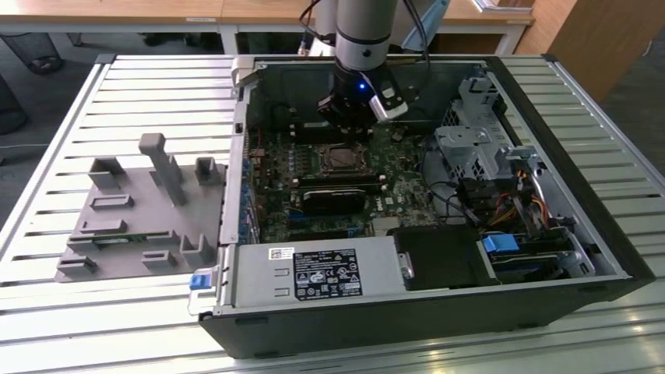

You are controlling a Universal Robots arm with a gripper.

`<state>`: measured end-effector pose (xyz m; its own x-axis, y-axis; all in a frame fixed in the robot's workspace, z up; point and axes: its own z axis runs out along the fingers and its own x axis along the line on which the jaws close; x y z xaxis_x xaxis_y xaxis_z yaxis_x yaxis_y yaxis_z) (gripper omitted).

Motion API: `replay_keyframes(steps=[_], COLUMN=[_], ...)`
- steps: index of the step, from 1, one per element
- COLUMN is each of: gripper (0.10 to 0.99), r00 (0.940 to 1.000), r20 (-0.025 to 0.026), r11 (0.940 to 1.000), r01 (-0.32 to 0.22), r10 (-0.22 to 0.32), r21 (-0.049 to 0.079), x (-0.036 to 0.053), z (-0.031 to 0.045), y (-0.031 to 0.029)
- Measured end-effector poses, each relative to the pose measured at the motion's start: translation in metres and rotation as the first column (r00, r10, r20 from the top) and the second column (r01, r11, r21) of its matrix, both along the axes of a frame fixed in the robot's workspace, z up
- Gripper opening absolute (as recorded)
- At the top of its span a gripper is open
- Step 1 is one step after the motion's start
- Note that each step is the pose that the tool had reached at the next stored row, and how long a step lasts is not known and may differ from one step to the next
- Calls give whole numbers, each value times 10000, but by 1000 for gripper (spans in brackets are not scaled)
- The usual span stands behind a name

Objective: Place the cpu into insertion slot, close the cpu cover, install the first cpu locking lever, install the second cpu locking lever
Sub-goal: 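Install the first cpu locking lever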

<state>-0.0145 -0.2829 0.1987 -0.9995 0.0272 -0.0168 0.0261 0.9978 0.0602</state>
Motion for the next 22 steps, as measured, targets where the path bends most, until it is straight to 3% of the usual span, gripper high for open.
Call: replay_keyframes(steps=[11,16,22], gripper=[118,118,118], r00=[10000,10000,10000], r20=[2,0,-2], r11=[10000,9999,9998], r01=[-2,-2,-2], r10=[2,2,2], r21=[-1,-135,-180], x=[1,1,0], z=[35,18,3], y=[1,0,0])
